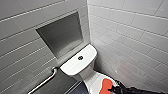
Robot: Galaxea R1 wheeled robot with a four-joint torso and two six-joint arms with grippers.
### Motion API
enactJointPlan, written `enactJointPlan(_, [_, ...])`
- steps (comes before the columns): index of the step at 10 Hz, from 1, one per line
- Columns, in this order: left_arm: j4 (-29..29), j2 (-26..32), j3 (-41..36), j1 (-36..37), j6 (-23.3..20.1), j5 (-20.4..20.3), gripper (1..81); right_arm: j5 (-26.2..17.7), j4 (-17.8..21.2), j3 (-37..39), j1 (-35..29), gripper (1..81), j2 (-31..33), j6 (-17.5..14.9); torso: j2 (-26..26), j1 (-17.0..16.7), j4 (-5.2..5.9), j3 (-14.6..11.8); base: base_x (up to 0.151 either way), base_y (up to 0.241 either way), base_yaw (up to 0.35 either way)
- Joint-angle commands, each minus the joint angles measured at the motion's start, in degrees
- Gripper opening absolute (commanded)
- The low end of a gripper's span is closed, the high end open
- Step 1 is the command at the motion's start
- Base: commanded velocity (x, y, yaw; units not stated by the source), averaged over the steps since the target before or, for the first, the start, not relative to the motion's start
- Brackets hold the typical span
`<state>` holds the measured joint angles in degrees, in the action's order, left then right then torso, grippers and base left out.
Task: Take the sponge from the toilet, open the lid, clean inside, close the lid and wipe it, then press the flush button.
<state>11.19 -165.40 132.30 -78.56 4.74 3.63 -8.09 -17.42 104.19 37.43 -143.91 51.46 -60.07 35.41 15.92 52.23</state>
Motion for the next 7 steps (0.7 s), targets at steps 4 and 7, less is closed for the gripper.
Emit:
enactJointPlan(4, [-0.29,1.21,-0.29,-0.15,0.0,4.45,81.1,-8.61,-3.41,18.82,-10.3,1.0,-12.82,0.22,0.0,0.0,0.0,0.0,0.0,0.0,0.0])
enactJointPlan(7, [-0.38,1.39,-0.2,-0.33,0.0,4.45,81.1,-3.16,-3.32,24.99,-11.62,1.0,-15.82,1.19,0.0,0.0,0.0,0.0,0.0,0.0,0.0])
